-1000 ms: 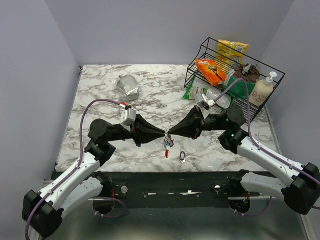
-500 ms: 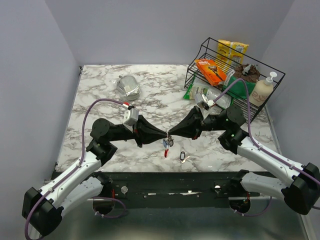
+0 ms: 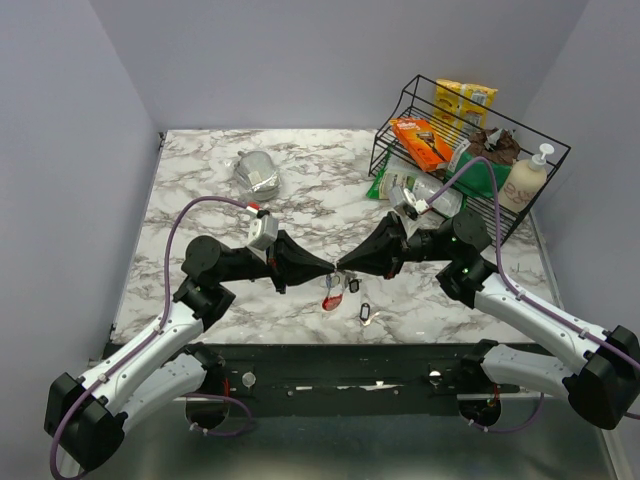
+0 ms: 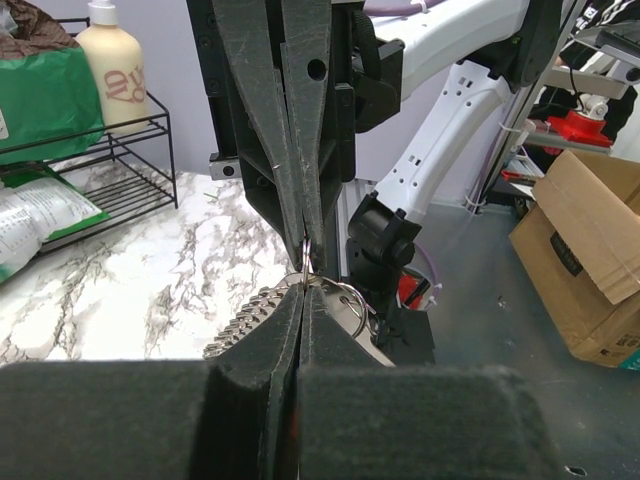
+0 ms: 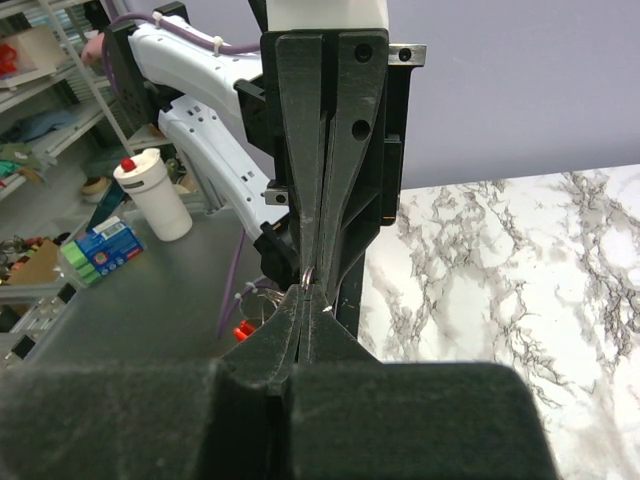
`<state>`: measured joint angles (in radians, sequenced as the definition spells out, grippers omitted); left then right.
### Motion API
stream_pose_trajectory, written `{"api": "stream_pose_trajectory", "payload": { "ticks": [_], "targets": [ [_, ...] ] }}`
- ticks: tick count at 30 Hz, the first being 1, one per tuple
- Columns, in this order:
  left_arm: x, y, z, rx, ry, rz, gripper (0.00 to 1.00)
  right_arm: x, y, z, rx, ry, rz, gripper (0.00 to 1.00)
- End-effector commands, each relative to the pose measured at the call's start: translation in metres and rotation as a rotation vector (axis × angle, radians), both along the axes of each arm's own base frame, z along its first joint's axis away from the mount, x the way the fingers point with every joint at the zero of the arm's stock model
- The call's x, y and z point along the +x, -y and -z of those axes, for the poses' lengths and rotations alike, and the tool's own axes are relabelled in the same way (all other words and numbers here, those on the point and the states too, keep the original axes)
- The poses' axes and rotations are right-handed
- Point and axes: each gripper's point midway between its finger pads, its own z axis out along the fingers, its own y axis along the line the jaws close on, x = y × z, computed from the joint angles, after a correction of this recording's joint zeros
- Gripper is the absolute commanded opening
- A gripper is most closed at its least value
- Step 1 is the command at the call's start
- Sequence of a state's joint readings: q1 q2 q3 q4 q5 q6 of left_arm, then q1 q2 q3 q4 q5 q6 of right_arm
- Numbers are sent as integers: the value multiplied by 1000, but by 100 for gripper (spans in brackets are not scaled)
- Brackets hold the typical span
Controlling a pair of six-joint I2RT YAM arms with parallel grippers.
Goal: Put the keys on the keyring
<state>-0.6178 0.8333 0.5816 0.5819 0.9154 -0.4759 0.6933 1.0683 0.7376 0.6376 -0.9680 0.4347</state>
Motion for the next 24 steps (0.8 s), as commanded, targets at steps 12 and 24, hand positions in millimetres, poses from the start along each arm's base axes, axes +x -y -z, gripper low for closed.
{"api": "stream_pose_trajectory", "payload": {
  "ticks": [12, 24],
  "targets": [
    [3, 0, -18, -48, 29, -41, 16, -1, 1, -1, 6, 20, -6, 1],
    [2, 3, -13, -33, 9, -24, 0, -1, 1, 0, 9, 16, -5, 1]
  ]
}}
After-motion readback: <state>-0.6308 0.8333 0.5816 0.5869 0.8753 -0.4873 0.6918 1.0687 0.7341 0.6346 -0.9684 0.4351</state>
